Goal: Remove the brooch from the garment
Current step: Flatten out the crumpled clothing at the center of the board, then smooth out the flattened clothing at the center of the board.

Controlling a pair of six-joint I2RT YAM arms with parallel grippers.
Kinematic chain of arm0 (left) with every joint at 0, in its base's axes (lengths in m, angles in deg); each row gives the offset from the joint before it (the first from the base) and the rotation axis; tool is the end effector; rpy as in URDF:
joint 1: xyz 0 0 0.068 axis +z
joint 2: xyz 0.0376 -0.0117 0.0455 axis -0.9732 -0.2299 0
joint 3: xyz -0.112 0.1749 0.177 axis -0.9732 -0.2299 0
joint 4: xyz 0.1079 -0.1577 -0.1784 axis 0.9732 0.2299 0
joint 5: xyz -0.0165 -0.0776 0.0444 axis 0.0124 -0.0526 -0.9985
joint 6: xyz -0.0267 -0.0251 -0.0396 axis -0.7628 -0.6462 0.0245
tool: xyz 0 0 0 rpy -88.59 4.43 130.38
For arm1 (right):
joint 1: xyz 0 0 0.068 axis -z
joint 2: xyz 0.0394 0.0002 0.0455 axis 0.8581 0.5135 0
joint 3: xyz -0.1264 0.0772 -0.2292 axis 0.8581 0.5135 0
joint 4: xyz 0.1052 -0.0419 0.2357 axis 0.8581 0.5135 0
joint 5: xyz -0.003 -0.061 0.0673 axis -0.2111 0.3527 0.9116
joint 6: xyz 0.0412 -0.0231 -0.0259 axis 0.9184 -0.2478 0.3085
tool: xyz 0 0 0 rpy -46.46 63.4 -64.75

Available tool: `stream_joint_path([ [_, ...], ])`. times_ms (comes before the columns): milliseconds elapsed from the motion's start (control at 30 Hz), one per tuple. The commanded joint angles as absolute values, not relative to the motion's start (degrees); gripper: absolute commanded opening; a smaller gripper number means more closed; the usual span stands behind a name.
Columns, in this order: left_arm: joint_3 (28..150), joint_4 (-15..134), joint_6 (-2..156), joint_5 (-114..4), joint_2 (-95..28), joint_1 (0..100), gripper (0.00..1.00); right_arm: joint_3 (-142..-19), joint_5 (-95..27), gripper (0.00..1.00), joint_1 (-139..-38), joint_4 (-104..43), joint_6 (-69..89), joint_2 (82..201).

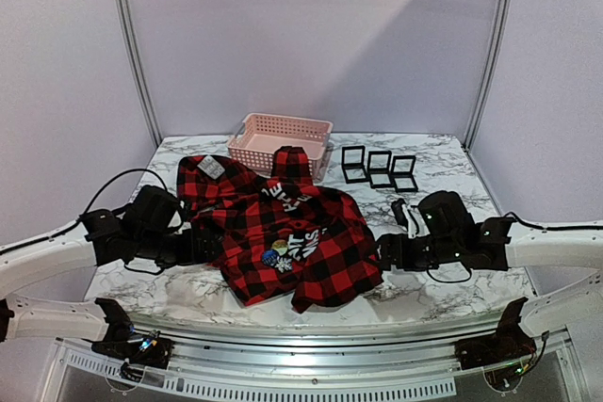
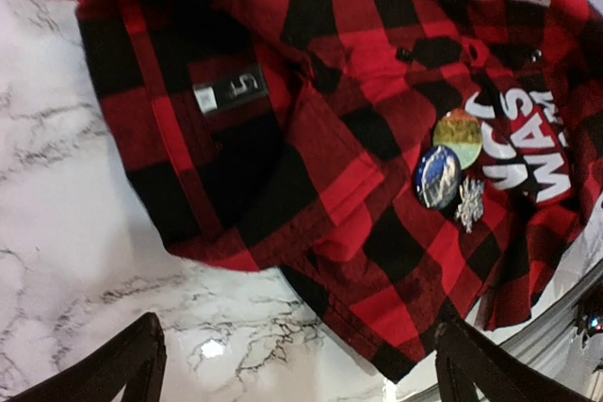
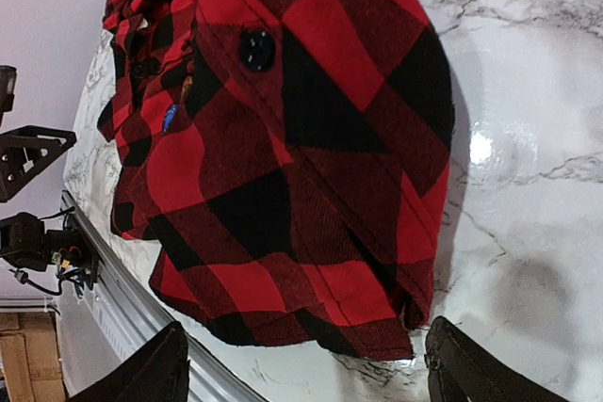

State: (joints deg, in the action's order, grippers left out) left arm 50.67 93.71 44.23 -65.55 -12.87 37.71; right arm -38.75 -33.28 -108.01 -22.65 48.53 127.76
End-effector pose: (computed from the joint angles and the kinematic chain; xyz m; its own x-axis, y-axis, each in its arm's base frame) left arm 0.1446 -0.1151 0.2106 -0.8675 -0.1921 -0.4588 0.0055 0.9186 -0.3950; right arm 0.1523 0.1822 0.1985 -0.8885 0.0495 -0.4563 -0.2619 0.7617 0.5927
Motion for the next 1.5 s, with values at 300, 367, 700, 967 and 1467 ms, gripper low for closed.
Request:
stream_joint_path([
  [300, 42.19, 82.77, 31.41, -59.04, -12.56, 27.24, 0.98, -37.00, -35.35, 0.82, -110.34, -29.21, 54.94, 132.42],
  [367, 42.05, 81.86, 30.81, -59.24, -13.10, 26.46, 0.99, -36.88, -35.80, 0.81, -110.51, -29.12, 55.33, 132.76],
  [700, 41.98, 78.23, 28.83, -60.51, -18.23, 21.79, 0.81, -37.45, -39.13, 0.75, -111.63, -26.37, 55.91, 134.28],
  [967, 42.75, 80.31, 28.82, -60.89, -21.10, 20.19, 0.78, -38.04, -41.05, 0.71, -112.54, -24.01, 56.04, 134.63],
  [1467, 42.18, 72.84, 27.07, -60.81, -22.48, 18.24, 0.69, -37.01, -45.92, 0.67, -112.92, -22.45, 57.39, 133.04],
])
